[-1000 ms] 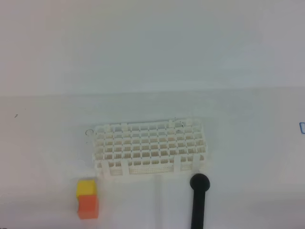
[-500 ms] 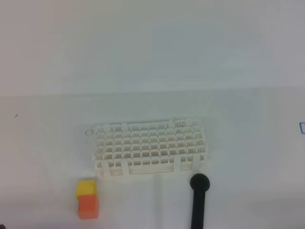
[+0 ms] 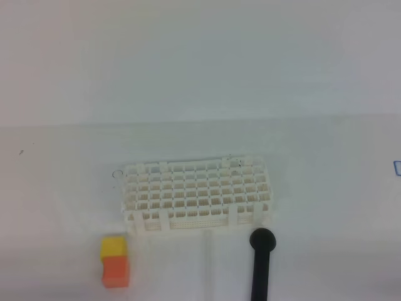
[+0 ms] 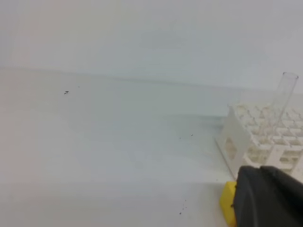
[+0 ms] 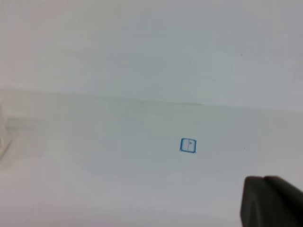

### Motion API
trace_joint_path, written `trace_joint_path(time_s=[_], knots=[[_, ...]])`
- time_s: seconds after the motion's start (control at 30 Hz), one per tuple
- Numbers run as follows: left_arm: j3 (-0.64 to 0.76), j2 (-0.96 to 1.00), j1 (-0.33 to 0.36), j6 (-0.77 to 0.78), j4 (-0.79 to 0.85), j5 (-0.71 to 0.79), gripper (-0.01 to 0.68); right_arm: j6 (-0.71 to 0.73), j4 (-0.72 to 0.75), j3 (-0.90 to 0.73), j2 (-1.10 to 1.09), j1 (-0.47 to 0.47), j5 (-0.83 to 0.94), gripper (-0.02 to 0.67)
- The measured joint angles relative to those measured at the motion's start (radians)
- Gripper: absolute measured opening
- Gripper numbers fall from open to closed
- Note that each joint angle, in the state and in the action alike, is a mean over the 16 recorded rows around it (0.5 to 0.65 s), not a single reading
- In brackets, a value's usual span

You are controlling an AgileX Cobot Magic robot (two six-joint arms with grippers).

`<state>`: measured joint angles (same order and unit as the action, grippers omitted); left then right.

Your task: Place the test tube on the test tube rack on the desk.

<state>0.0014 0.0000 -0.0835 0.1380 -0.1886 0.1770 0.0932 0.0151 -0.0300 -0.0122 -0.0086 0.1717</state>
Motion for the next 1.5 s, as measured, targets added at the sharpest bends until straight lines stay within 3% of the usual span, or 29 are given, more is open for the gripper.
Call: trace_joint_path(time_s=[1.07,1.3,1.5], knots=[[0.000,0.000,0.000,0.000,-0.040,-0.099,-0.001,0.000,0.004,0.000,0.000,0.000,-0.153,-0.001],[0.000,0.000,0.000,-0.047,-0.100,-0.157,-0.001,0.000,0.004,0.000,0.000,0.000,-0.209,-0.001],[0.000,0.000,0.000,-0.192,-0.190,-0.271,-0.001,0.000,0.004,0.000,0.000,0.000,-0.289,-0.001]])
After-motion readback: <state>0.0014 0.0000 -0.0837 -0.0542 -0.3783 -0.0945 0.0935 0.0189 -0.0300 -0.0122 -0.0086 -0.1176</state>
